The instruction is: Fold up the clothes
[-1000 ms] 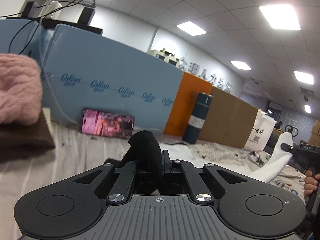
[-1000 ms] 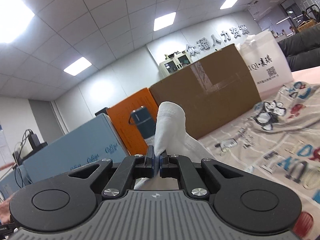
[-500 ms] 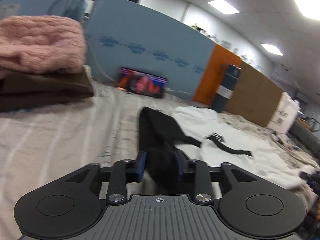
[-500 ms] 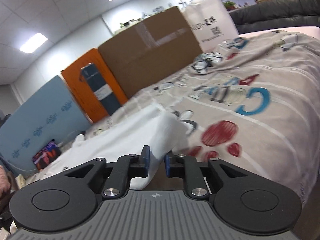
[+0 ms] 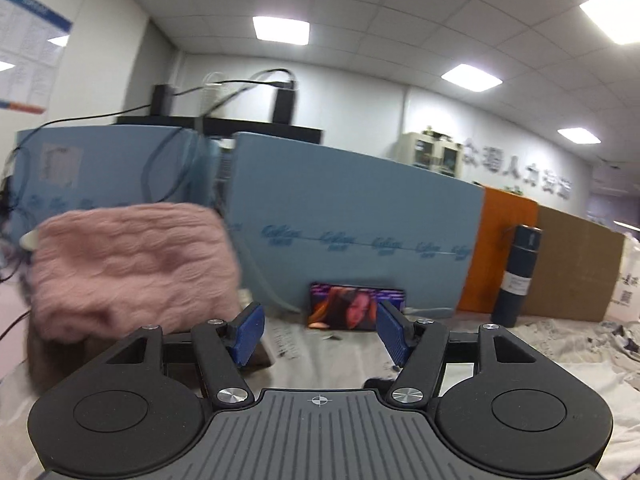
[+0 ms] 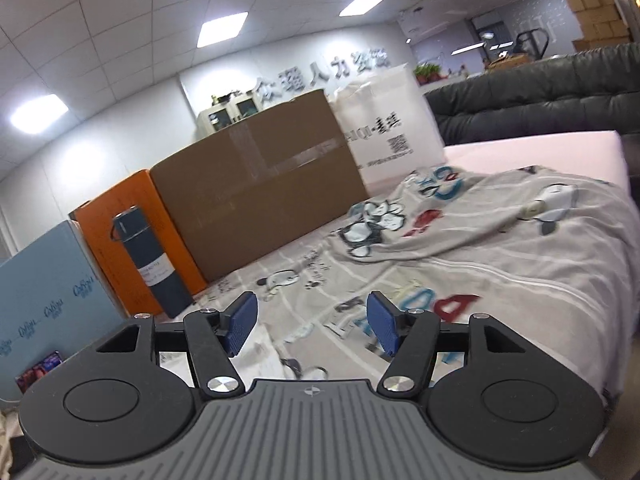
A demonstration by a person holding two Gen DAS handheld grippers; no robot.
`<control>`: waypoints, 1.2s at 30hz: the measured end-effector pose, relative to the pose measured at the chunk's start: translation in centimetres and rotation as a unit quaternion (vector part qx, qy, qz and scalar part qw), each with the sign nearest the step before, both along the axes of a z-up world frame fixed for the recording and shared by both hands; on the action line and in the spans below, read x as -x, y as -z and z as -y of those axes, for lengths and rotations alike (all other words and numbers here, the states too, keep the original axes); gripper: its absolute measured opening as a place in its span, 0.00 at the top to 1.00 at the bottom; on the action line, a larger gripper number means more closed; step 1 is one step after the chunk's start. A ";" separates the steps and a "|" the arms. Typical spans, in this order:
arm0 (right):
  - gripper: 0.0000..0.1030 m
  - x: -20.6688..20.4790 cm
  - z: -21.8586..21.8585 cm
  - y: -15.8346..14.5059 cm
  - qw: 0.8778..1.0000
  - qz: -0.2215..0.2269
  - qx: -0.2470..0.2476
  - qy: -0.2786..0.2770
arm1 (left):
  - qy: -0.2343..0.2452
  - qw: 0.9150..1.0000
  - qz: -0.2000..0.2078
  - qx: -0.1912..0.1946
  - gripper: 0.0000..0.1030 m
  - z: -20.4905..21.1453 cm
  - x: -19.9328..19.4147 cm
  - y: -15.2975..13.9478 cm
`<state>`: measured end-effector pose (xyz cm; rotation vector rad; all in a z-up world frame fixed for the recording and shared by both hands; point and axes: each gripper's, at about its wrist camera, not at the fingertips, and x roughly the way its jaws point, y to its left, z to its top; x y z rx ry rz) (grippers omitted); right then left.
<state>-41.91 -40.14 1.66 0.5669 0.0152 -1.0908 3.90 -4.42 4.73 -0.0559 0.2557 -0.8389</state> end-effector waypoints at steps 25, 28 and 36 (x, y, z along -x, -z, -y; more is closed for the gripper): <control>0.37 -23.6 -1.6 2.5 0.859 -0.080 -0.107 -0.495 | 0.379 0.904 -0.054 -0.192 0.40 15.5 1.3 5.8; 0.37 -24.3 -3.0 3.3 0.851 -0.112 -0.107 -0.502 | 0.404 0.881 -0.045 -0.240 0.41 16.8 2.3 7.3; 0.81 -24.0 -5.3 3.8 0.854 -0.137 -0.059 -0.499 | 0.400 0.885 0.036 -0.236 0.91 15.2 4.3 7.7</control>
